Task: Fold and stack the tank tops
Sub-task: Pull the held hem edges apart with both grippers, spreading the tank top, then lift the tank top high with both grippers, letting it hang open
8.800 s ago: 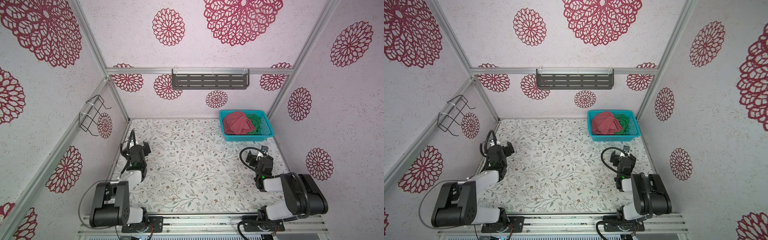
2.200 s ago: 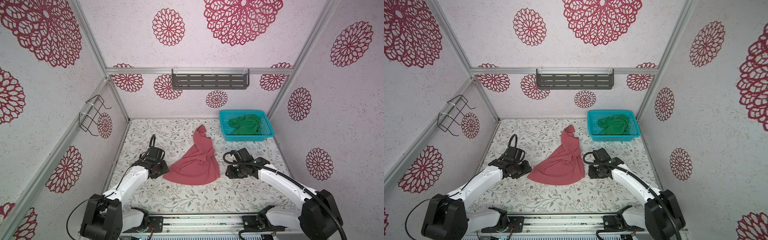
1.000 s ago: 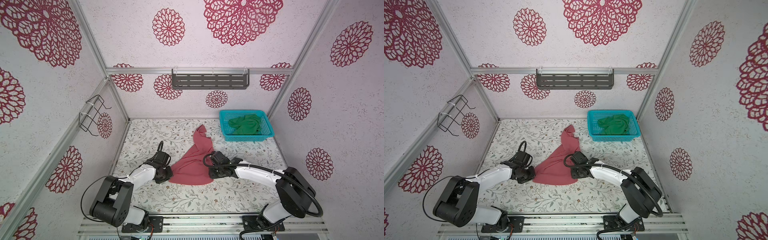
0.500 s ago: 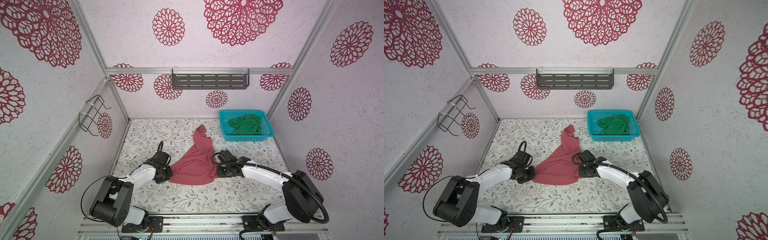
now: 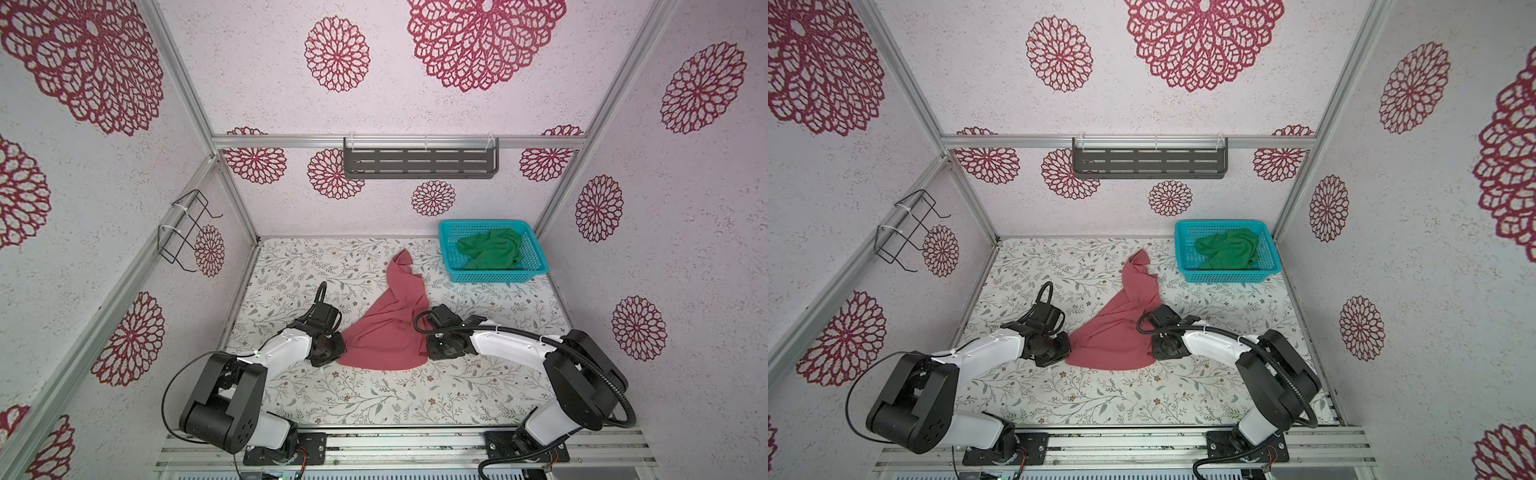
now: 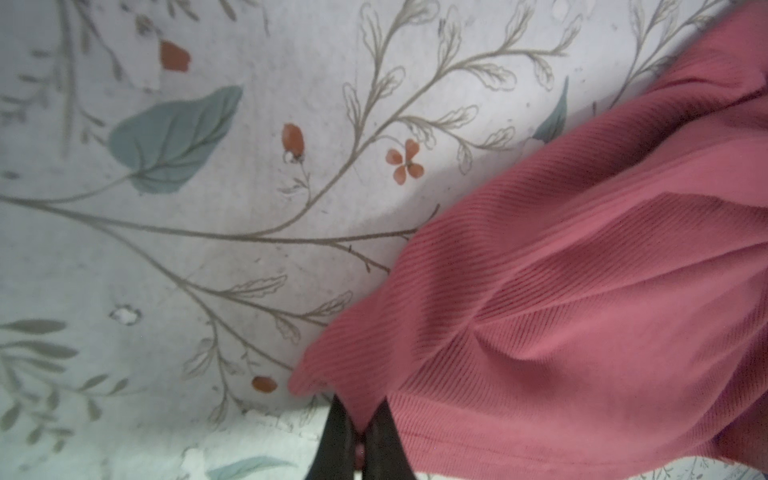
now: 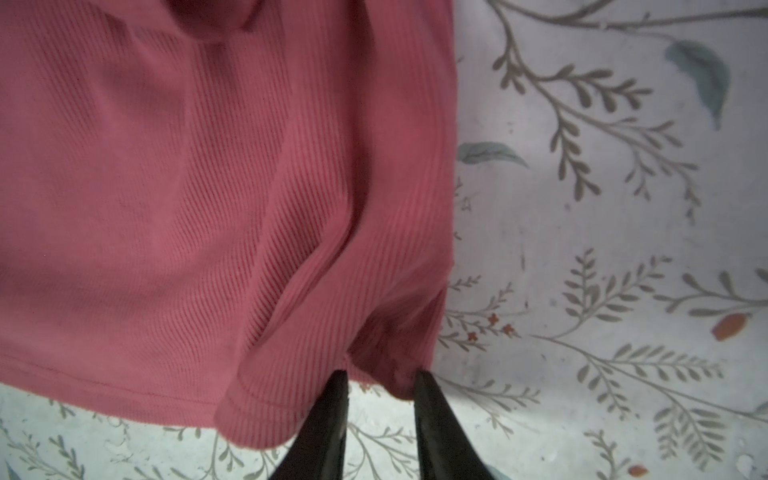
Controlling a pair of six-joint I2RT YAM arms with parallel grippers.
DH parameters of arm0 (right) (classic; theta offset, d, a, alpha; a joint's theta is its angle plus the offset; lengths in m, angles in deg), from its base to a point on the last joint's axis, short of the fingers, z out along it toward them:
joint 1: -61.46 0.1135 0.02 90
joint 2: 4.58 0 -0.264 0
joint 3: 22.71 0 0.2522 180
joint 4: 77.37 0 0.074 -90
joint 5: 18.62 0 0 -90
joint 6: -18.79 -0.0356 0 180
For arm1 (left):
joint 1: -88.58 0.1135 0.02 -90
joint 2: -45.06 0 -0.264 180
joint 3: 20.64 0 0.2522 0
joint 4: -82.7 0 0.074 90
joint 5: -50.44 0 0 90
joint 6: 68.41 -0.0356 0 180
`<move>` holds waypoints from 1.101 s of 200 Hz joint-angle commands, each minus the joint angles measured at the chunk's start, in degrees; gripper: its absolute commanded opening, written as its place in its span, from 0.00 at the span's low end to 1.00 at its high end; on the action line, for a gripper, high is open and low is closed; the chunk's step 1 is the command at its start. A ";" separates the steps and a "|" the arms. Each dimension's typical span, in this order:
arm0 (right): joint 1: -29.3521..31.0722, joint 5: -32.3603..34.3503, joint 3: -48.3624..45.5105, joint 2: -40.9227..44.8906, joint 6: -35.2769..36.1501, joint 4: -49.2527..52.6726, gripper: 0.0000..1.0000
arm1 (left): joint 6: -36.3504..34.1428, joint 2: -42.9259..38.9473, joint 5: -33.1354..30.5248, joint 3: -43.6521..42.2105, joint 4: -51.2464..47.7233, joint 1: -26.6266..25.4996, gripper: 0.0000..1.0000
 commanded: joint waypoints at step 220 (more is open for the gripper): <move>-9.84 2.49 43.08 23.92 16.72 21.50 0.00 | -8.48 -22.68 -11.82 57.14 -20.48 -1.85 0.00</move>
